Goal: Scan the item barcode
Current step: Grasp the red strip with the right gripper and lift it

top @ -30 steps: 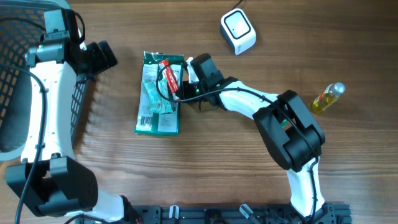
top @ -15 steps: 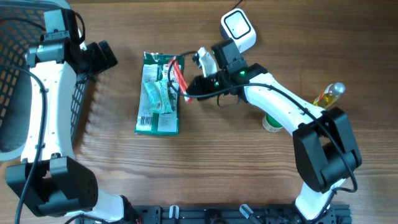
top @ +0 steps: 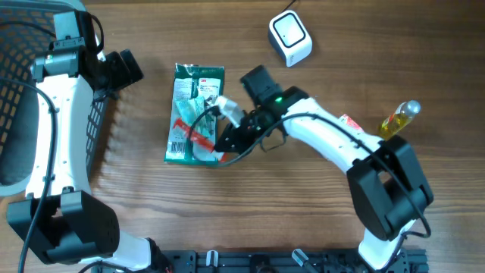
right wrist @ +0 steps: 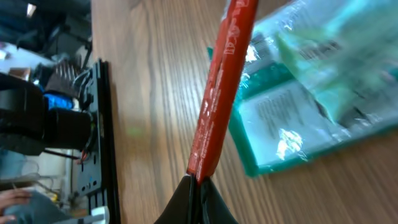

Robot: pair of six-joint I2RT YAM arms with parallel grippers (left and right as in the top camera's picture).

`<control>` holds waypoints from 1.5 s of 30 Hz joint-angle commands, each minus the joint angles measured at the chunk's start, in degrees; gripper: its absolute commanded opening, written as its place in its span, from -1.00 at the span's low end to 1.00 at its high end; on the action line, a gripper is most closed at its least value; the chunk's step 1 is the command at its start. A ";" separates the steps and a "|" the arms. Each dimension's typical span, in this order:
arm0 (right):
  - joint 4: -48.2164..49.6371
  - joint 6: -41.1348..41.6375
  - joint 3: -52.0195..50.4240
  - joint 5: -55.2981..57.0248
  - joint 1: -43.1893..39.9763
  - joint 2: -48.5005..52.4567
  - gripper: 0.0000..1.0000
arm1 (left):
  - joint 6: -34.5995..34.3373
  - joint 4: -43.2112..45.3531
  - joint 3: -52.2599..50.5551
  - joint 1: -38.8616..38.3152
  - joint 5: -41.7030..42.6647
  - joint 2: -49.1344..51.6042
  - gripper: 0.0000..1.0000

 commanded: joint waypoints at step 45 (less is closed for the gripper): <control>-4.94 8.68 -0.04 17.57 4.92 11.56 -0.25 | -0.48 0.17 0.17 0.31 0.26 0.35 1.00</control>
